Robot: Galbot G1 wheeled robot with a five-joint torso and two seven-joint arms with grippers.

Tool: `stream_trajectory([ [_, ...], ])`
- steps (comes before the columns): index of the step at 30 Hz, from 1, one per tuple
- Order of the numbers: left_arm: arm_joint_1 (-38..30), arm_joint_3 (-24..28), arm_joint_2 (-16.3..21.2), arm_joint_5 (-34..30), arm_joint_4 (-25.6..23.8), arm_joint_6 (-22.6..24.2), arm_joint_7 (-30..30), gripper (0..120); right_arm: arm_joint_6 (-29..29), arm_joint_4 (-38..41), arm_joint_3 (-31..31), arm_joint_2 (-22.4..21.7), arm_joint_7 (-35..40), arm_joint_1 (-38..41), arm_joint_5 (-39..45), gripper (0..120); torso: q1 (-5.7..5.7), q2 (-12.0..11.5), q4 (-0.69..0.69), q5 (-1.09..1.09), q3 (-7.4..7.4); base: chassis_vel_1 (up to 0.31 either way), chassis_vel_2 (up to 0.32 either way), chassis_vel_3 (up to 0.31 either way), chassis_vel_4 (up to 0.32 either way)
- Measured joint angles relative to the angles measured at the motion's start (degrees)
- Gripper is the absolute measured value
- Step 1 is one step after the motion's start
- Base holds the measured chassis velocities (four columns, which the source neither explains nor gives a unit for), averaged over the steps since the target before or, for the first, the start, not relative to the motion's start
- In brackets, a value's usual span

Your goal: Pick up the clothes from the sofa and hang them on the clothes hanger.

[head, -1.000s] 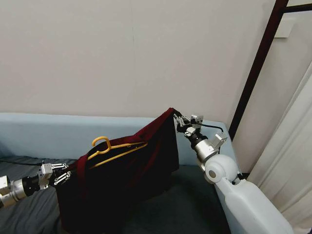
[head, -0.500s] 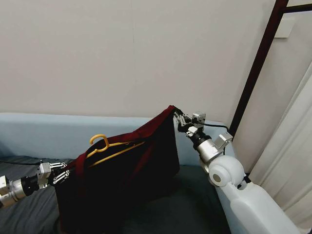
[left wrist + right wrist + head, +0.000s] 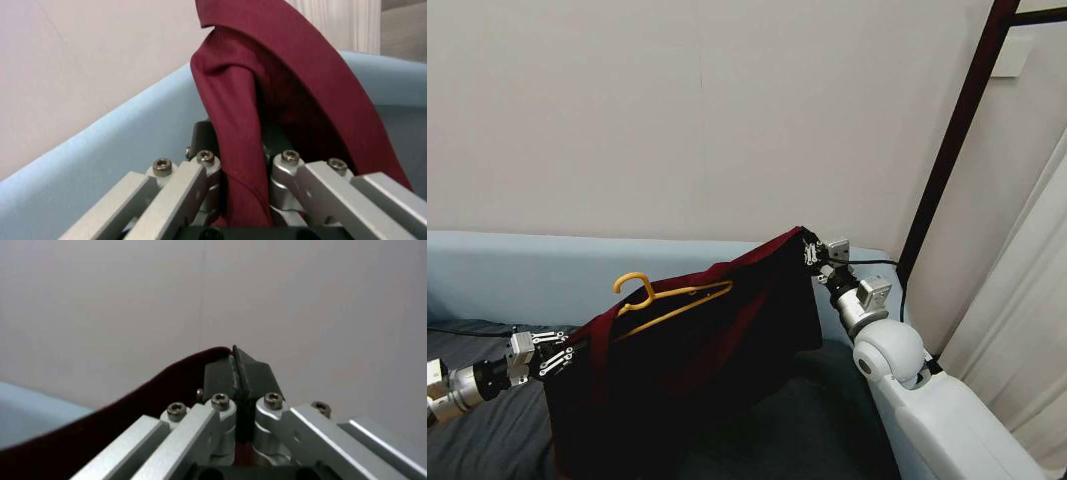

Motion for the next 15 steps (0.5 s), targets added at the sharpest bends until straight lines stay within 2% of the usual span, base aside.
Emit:
stream_trajectory([
  [2, 0.0, 0.0, -0.1, 0.3, 0.2, 0.0, 0.1, 7, 4.8, 2.3, 0.5, -0.2, -4.0, 0.2, 5.4, 0, 0.00, 0.0, 0.02, 0.00, 0.00, 0.000, 0.000, 0.000, 0.000],
  [7, 0.0, 0.2, -0.1, 0.5, 0.3, 0.0, 0.1, 7, 9.6, 6.1, 0.6, -0.8, -9.6, -0.3, 12.9, 0, -0.01, 0.0, 0.01, -0.01, 0.00, 0.000, 0.000, 0.000, 0.000],
  [12, -0.1, 0.2, -0.2, 0.5, 0.3, 0.0, 0.0, 7, 11.9, 8.2, 0.0, -1.1, -14.1, -1.6, 15.6, 0, 0.00, 0.0, 0.01, 0.00, 0.00, 0.000, 0.000, 0.000, 0.000],
  [15, -0.1, 0.2, -0.3, 0.5, 0.2, 0.0, 0.0, 7, 11.8, 9.3, -1.4, -1.6, -14.3, -2.7, 15.8, 0, 0.00, 0.0, 0.01, -0.01, 0.00, 0.000, 0.000, 0.000, 0.000],
])
